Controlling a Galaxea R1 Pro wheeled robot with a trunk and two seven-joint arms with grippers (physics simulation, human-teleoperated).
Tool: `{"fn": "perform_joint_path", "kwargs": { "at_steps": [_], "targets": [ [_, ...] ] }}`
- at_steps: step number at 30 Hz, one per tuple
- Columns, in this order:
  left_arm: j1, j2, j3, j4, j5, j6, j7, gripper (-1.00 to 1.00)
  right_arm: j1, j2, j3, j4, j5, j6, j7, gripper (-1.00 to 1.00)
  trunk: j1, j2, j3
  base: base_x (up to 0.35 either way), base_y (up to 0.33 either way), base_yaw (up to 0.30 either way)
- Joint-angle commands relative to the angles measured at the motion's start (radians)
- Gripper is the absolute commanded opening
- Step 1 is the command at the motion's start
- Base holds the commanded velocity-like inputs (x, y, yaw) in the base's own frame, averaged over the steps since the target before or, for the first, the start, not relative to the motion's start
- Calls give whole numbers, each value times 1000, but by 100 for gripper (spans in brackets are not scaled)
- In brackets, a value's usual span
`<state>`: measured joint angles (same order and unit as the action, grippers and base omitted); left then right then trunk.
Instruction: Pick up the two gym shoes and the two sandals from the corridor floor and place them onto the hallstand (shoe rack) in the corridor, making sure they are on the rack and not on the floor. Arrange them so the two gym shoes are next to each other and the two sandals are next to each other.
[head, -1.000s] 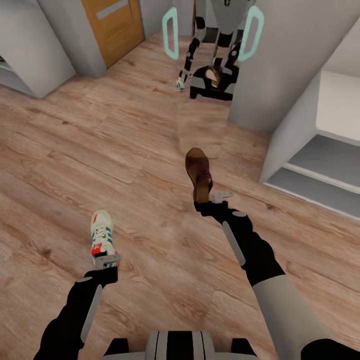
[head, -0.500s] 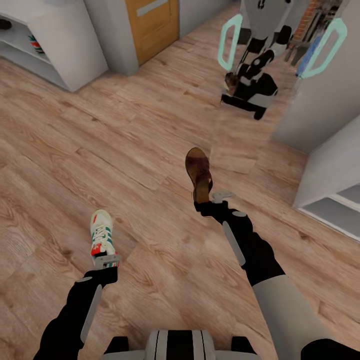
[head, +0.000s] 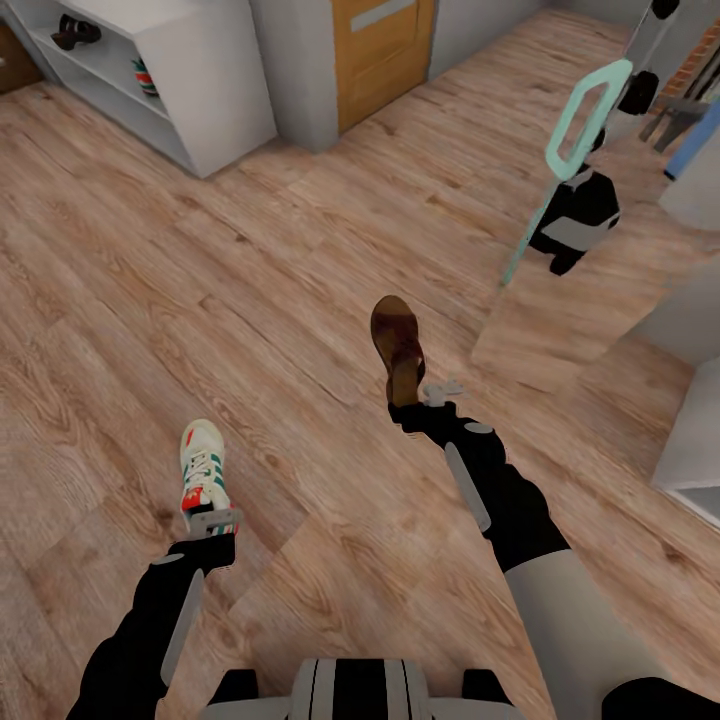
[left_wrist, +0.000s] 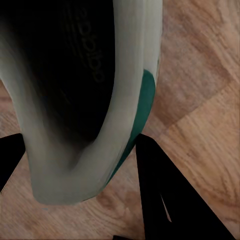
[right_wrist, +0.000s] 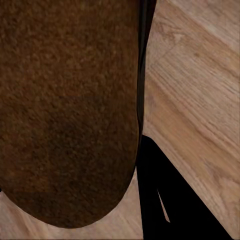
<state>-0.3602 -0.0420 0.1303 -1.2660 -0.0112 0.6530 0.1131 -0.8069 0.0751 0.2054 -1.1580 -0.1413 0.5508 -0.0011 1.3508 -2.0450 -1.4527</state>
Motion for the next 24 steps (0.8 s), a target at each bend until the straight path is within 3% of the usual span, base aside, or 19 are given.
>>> {"fn": "perform_joint_path", "kwargs": {
  "at_steps": [1,24],
  "targets": [
    [0,0,0,0,-4,0,-3,-100,0,0,0,0,-4,0,-3,-100,0,0,-1,335,2,276],
    [0,0,0,0,-4,0,-3,-100,0,0,0,6,-4,0,-2,-100,0,0,-18,335,0,276]
  ]
}}
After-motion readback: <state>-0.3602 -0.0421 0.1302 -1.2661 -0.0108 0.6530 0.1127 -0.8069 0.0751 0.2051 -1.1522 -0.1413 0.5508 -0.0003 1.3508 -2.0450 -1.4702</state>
